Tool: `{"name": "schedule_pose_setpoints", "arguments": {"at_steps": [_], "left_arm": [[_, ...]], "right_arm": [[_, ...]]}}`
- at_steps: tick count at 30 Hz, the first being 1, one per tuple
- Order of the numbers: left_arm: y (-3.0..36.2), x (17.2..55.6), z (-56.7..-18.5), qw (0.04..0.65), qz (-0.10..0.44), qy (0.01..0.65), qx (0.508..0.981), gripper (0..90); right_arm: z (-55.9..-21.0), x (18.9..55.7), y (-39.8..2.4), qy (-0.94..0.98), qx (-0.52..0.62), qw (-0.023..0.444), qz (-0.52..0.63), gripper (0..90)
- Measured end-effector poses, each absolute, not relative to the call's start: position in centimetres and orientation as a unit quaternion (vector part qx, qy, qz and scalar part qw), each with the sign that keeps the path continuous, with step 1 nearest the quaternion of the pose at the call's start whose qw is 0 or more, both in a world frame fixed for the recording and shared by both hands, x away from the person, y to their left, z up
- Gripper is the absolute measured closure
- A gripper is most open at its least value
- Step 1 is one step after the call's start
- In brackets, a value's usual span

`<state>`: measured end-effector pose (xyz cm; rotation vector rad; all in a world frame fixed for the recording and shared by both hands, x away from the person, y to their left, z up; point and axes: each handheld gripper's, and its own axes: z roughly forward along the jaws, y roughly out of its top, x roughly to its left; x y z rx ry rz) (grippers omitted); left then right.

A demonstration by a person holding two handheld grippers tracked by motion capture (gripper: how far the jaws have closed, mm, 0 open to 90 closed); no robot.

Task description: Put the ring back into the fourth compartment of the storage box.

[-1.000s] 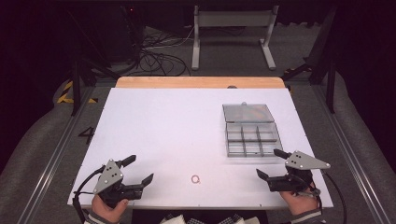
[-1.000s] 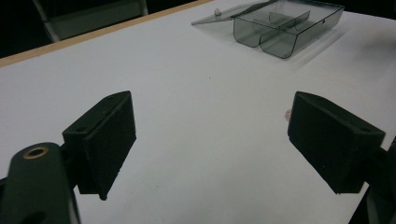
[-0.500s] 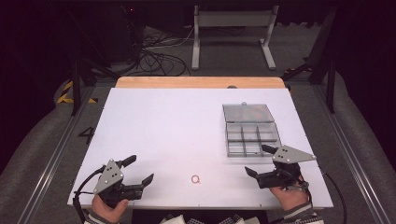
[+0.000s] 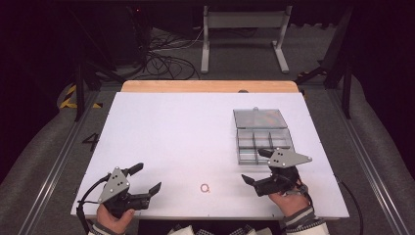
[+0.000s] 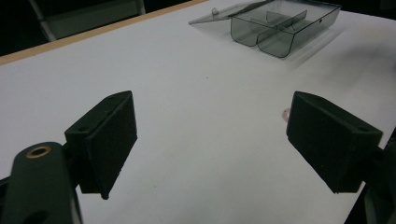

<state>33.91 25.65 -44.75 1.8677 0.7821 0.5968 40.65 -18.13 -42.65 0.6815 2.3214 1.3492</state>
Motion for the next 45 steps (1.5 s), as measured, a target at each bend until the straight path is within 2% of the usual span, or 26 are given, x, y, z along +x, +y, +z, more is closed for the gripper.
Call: {"name": "schedule_pose_setpoints", "arguments": {"at_steps": [25, 31, 36, 45], "left_arm": [[25.7, 33.9, -44.7, 0.492, 0.249, 0.321, 0.770, 17.3], [25.6, 33.9, -44.7, 0.492, 0.248, 0.321, 0.770, 17.3], [25.6, 33.9, -44.8, 0.493, 0.247, 0.322, 0.770, 17.4], [25.6, 33.9, -44.8, 0.492, 0.247, 0.322, 0.770, 17.4]], "right_arm": [[-42.4, 41.0, -12.8, 0.845, 0.196, 0.159, 0.472, 3.9], [-42.4, 41.3, -12.9, 0.838, 0.216, 0.127, 0.485, 3.8], [-42.3, 41.5, -12.6, 0.840, 0.223, 0.097, 0.485, 9.6], [-42.6, 41.2, -11.6, 0.855, 0.206, 0.101, 0.465, 25.3]]}}
